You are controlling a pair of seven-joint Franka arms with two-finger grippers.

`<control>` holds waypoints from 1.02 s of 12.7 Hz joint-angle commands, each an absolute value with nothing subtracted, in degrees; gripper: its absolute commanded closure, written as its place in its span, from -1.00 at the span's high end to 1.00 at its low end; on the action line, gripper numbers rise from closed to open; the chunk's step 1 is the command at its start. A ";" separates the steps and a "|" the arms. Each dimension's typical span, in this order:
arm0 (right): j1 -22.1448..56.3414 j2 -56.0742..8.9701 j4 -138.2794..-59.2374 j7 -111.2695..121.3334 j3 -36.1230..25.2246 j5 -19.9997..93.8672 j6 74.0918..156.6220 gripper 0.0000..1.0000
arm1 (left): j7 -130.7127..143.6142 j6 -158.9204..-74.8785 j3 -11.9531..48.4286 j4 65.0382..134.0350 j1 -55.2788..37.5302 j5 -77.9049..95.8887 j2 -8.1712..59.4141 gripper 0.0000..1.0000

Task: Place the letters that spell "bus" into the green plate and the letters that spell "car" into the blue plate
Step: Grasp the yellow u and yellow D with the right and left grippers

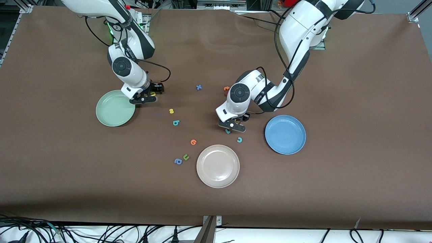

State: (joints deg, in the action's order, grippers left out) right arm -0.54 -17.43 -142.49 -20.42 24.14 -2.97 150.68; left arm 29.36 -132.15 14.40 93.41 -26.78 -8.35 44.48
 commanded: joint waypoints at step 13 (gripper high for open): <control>-0.97 -17.84 -143.53 -19.86 23.03 -5.63 152.14 -0.60 | 20.85 -123.93 13.27 93.86 -11.26 -15.73 38.32 -0.55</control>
